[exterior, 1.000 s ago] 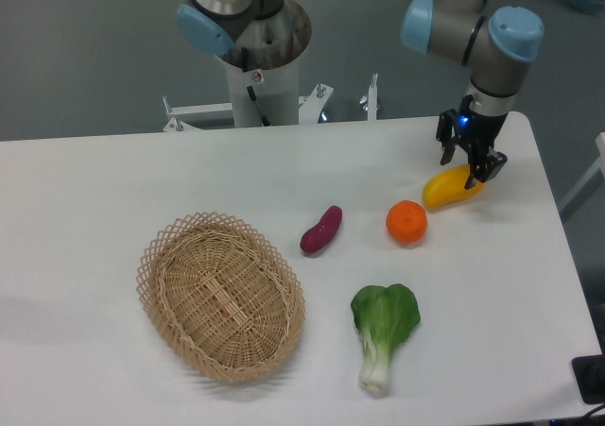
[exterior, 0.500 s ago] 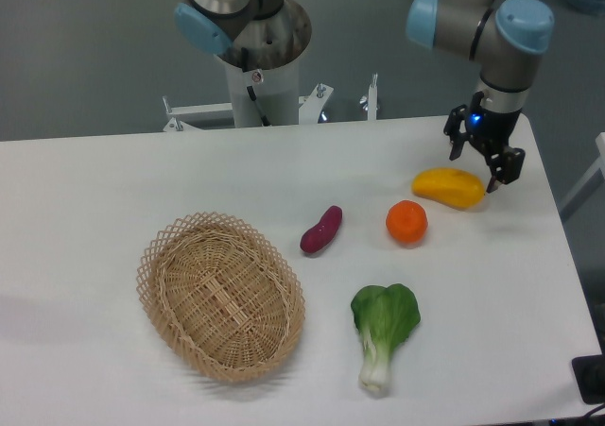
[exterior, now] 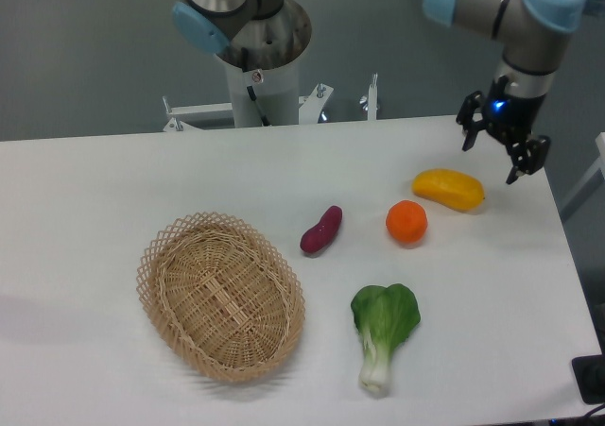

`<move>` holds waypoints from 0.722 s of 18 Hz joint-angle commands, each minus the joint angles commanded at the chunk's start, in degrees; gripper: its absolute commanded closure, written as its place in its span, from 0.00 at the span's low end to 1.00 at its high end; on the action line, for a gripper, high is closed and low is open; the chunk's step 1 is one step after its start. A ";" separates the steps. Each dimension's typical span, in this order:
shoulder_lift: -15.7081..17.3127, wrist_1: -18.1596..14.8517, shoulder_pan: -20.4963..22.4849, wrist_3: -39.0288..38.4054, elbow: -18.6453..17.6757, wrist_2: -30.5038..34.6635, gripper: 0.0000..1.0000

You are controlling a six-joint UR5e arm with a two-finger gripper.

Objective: Place the mango on the table

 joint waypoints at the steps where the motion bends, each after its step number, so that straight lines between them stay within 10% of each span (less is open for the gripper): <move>1: -0.09 -0.97 0.00 -0.35 1.06 0.00 0.00; 13: -2.02 -6.95 -2.46 -6.59 9.06 -0.09 0.00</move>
